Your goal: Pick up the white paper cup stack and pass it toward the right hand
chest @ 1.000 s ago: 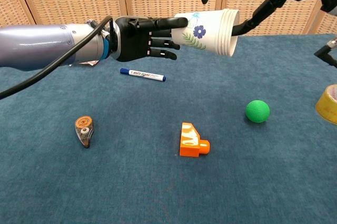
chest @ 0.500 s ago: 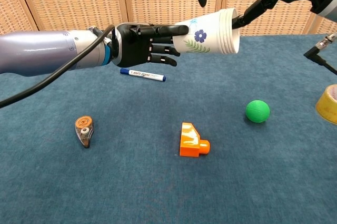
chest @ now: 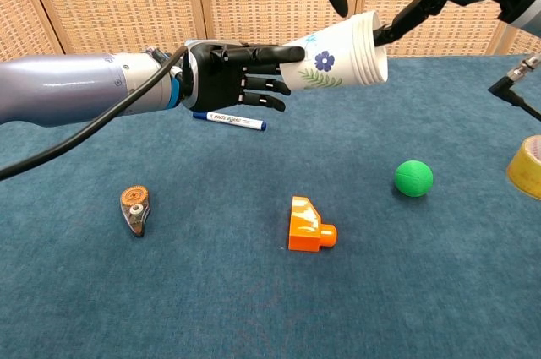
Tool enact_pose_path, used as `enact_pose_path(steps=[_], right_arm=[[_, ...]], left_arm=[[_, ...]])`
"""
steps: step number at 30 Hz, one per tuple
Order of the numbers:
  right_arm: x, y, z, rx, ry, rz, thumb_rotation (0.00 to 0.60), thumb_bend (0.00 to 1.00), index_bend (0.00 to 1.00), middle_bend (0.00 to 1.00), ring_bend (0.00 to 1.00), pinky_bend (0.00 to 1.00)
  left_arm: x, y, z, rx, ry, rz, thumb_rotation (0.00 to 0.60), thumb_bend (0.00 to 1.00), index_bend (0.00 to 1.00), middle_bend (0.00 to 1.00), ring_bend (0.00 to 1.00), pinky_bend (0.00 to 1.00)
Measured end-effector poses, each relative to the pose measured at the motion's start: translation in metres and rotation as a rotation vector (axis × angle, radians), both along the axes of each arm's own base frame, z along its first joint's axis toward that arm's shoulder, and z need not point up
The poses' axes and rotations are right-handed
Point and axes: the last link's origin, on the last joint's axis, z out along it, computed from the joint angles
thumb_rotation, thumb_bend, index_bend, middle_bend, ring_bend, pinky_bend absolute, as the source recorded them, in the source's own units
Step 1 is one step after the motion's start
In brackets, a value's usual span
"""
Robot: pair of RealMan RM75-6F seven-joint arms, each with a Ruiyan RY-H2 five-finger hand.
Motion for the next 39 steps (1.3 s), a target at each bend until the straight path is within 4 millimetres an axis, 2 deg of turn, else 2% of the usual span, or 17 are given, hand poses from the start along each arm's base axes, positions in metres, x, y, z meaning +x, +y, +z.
enact_pose_path(steps=[5, 8, 28, 39], right_arm=[[-0.001, -0.001, -0.001, -0.022, 0.03, 0.01, 0.6, 0.75, 0.67, 0.34, 0.16, 0.16], [-0.001, -0.002, -0.001, -0.029, 0.044, 0.007, 0.6, 0.78, 0.67, 0.34, 0.16, 0.16], [-0.01, 0.001, 0.001, -0.046, 0.064, 0.002, 0.6, 0.78, 0.72, 0.4, 0.21, 0.19], [-0.021, 0.001, 0.013, -0.051, 0.017, -0.001, 0.6, 0.78, 0.73, 0.4, 0.21, 0.2]], left_arm=[[0.0, 0.0, 0.001, -0.001, -0.003, -0.002, 0.6, 0.12, 0.52, 0.54, 0.53, 0.51], [0.0, -0.001, 0.001, 0.0, -0.004, -0.004, 0.6, 0.12, 0.52, 0.54, 0.53, 0.51], [-0.004, 0.001, 0.006, 0.01, -0.008, -0.006, 0.6, 0.13, 0.52, 0.54, 0.53, 0.51], [-0.019, 0.008, 0.006, 0.018, 0.02, 0.033, 0.6, 0.13, 0.52, 0.54, 0.53, 0.51]])
